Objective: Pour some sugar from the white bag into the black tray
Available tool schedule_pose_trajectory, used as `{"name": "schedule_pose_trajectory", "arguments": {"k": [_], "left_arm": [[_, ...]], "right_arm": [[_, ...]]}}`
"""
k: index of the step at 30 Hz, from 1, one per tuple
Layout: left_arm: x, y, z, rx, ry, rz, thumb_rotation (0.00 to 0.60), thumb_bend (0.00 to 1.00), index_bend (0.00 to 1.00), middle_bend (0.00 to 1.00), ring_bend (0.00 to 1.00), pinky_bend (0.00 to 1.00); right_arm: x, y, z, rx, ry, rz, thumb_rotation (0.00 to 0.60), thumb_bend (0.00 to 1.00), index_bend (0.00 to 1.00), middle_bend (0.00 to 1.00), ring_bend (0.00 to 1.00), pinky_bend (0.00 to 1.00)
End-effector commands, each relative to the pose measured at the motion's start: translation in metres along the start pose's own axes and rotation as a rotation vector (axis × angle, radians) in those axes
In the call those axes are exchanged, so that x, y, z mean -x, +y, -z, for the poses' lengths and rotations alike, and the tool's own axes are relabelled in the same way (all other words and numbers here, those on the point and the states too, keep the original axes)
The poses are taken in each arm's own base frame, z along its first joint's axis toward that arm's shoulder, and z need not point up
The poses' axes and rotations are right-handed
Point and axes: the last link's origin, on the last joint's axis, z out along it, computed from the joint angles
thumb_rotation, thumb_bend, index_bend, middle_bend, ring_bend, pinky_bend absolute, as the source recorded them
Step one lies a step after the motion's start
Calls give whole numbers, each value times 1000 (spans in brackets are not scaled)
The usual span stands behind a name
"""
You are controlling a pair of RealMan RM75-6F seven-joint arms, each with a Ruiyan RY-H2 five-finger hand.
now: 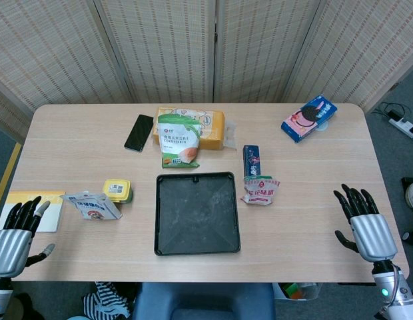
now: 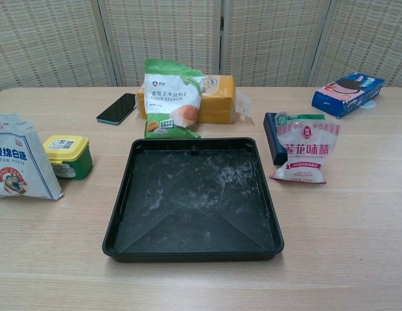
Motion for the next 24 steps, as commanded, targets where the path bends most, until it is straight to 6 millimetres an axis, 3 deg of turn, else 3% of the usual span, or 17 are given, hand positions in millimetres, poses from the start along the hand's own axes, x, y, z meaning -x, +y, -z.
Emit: {"name": "schedule_pose_trajectory", "arguments": {"k": [1, 9, 12, 13, 17, 20, 24], "left_arm": [[2, 0, 0, -5, -5, -7, 600, 239, 23, 0, 0, 11], [5, 7, 0, 33, -11, 2, 600, 239, 51, 0, 0, 140], [5, 6, -1, 56, 6, -4, 600, 239, 42, 0, 61, 310], [3, 6, -2, 62, 31, 6, 600, 239, 45, 1, 138, 404], [-3, 3, -3, 71, 106, 111, 600, 240, 68, 36, 701, 815], [-5, -4, -5, 72, 118, 210, 600, 240, 106, 97, 892, 972], [3, -20, -5, 27, 87, 376, 600, 240, 162, 168, 980, 1000]], "right_arm": [[1, 1, -1, 6, -11, -4, 600, 291, 0, 0, 0, 0], [1, 0, 3, -2, -19, 0, 600, 291, 0, 0, 0, 0], [0, -2, 4, -5, -5, 0, 600, 291, 0, 0, 0, 0], [1, -3, 4, -8, -6, 2, 600, 291, 0, 0, 0, 0], [4, -5, 3, -18, -24, 2, 600, 291, 0, 0, 0, 0], [3, -5, 4, -24, -26, -4, 600, 291, 0, 0, 0, 0], [-7, -3, 11, -36, 10, -41, 600, 290, 0, 0, 0, 0]]}}
